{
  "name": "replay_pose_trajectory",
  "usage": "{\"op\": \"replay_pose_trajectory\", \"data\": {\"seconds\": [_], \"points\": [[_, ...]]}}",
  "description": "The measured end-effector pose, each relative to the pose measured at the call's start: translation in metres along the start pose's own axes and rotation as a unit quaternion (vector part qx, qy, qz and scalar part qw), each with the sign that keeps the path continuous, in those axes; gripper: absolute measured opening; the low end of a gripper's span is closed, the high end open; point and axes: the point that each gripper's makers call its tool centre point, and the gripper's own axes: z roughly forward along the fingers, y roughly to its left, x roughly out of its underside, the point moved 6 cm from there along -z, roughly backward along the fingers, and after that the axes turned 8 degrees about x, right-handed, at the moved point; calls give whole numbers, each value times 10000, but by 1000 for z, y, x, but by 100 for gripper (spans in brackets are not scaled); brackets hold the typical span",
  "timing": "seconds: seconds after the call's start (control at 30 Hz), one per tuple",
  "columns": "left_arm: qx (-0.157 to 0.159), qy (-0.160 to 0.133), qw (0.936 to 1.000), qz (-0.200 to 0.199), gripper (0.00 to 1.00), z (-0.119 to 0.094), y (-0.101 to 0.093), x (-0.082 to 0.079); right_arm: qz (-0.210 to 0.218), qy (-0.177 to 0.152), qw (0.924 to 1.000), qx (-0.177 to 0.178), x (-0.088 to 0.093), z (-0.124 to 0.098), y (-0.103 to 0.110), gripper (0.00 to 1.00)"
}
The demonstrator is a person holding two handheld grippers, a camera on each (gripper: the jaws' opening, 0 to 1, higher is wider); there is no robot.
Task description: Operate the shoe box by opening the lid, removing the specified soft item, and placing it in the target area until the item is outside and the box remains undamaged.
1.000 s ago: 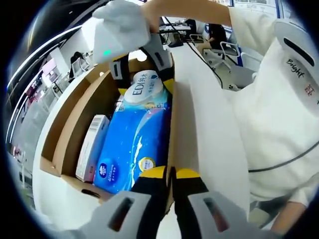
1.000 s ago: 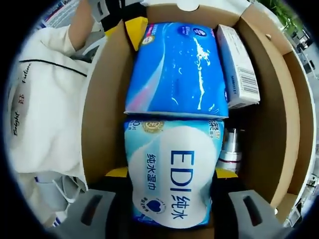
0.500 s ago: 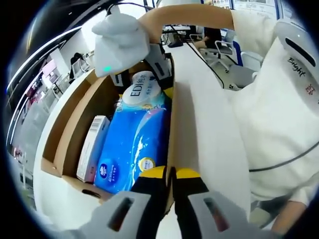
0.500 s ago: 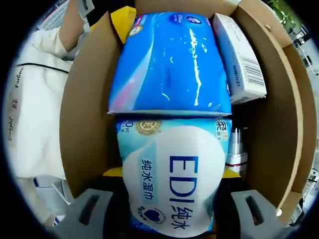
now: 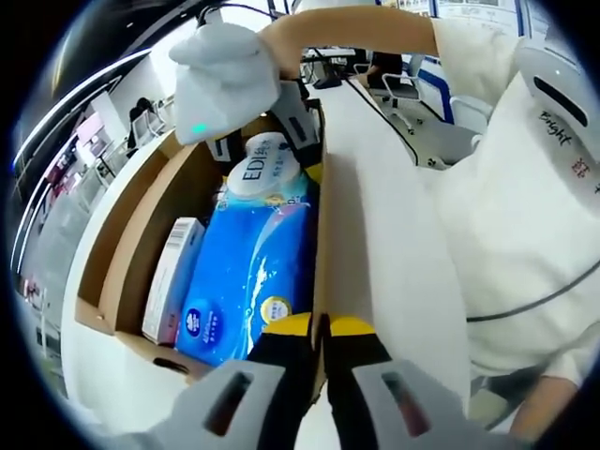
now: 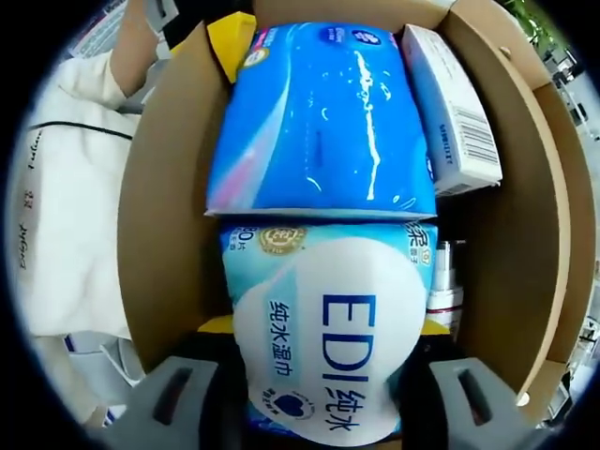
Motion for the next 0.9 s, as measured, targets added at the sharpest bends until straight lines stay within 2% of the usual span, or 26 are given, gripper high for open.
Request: {"op": "replay_pose_trajectory", "data": {"seconds": [0.1, 0.27, 0.3, 0.47, 0.73, 0.9], "points": [[8, 6, 10000, 9, 3, 0, 0, 0, 57, 109, 9999, -75, 3, -3, 1, 62], [6, -14, 10000, 68, 3, 0, 0, 1, 22, 47, 10000, 35, 2, -7, 0, 62], [9, -16, 10000, 49, 3, 0, 0, 1, 123, -7, 9999, 29, 0, -13, -1, 62], [19, 14, 10000, 10, 3, 0, 0, 0, -44, 62, 10000, -38, 2, -9, 3, 62], [-15, -11, 10000, 14, 3, -1, 0, 1, -87, 102, 9999, -58, -3, -26, -1, 61], [-30, -23, 10000, -11, 3, 0, 0, 0, -176, 115, 9998, 54, -8, -26, -24, 61]]}}
